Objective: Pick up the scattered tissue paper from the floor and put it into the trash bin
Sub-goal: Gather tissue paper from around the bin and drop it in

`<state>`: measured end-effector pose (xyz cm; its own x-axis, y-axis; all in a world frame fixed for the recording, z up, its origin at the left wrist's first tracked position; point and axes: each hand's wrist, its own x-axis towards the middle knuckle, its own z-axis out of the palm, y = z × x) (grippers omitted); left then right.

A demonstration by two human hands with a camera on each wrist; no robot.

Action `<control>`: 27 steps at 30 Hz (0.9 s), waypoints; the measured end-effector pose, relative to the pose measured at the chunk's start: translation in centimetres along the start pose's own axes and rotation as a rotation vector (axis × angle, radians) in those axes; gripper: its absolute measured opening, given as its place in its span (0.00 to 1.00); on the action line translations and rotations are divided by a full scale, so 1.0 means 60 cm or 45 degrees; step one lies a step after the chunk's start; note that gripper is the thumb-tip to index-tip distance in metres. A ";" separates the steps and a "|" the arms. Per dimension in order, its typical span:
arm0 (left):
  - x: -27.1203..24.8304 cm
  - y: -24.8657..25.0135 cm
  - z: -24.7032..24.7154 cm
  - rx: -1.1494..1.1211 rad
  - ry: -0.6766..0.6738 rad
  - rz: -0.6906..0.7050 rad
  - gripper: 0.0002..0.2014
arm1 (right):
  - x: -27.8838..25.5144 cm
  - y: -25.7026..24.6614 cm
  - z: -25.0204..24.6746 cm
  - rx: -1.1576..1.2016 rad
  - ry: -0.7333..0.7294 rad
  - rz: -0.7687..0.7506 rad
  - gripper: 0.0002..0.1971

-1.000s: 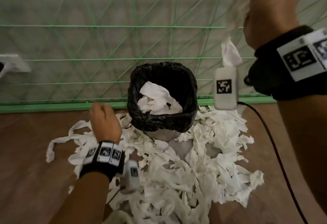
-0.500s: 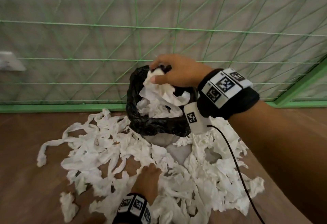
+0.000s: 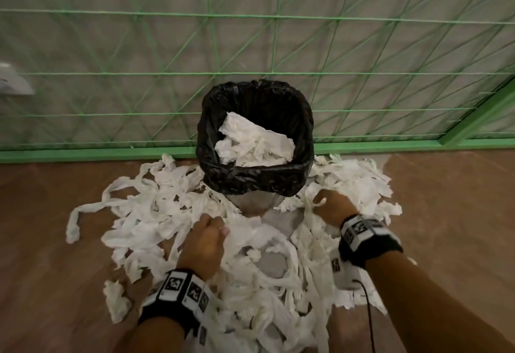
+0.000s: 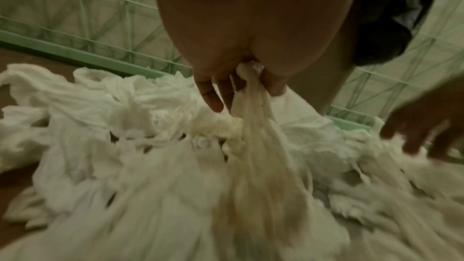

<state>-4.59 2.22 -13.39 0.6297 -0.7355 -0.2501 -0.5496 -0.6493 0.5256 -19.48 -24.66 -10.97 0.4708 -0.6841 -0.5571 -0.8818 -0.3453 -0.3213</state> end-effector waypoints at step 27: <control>0.096 0.302 -0.454 -0.366 0.684 0.507 0.11 | -0.034 0.024 0.020 0.242 0.391 -0.025 0.13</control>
<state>4.04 -8.50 16.83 0.6354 -0.6610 0.3992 -0.6735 -0.2215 0.7052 -21.68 -23.00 -11.23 0.4317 -0.8496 -0.3030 -0.8383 -0.2540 -0.4823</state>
